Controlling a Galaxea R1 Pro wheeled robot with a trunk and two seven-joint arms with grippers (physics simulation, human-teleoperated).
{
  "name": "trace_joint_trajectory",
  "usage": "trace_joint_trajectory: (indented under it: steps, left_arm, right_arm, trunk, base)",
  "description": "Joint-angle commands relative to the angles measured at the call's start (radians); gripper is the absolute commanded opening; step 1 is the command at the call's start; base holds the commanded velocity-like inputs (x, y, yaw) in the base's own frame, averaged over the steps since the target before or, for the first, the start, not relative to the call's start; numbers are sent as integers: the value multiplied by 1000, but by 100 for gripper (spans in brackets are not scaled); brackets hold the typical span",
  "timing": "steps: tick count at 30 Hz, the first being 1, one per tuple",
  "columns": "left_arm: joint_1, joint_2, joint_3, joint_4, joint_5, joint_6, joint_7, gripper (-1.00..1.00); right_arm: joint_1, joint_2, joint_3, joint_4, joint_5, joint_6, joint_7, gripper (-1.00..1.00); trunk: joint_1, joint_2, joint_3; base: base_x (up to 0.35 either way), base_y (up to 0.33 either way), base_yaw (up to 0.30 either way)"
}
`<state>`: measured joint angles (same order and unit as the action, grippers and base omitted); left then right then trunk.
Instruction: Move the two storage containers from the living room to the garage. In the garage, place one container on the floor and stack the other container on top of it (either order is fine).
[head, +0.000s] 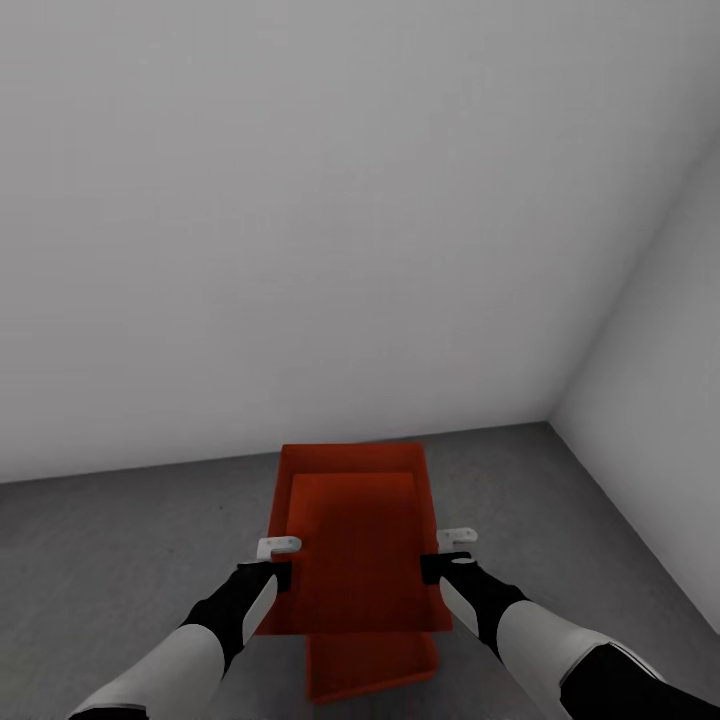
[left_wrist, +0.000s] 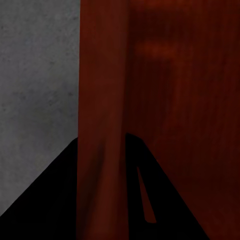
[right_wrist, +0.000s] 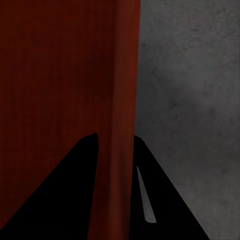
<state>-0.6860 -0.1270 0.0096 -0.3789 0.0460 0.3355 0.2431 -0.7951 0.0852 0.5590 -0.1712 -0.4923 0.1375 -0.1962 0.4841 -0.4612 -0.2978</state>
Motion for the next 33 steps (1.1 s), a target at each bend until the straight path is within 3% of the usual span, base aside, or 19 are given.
trace_joint_trajectory:
  steps: [1,18,33]
  left_arm:
    - [0,32,-7,2,18,5,7,-100]
    - [0,32,-7,2,18,5,7,-100]
    - [0,32,-7,2,19,5,7,-100]
  right_arm:
    - [-1,-14,9,-5,6,-27,-6,-100]
    - [-1,-13,9,-5,6,-26,-6,-100]
    - [-1,-14,9,-5,6,-27,-6,-100]
  trunk:
    - [0,-2,-3]
    - [0,-2,-14]
    - [0,-2,-14]
  base:
    - [0,0,0]
    - [0,0,8]
    - [0,0,244]
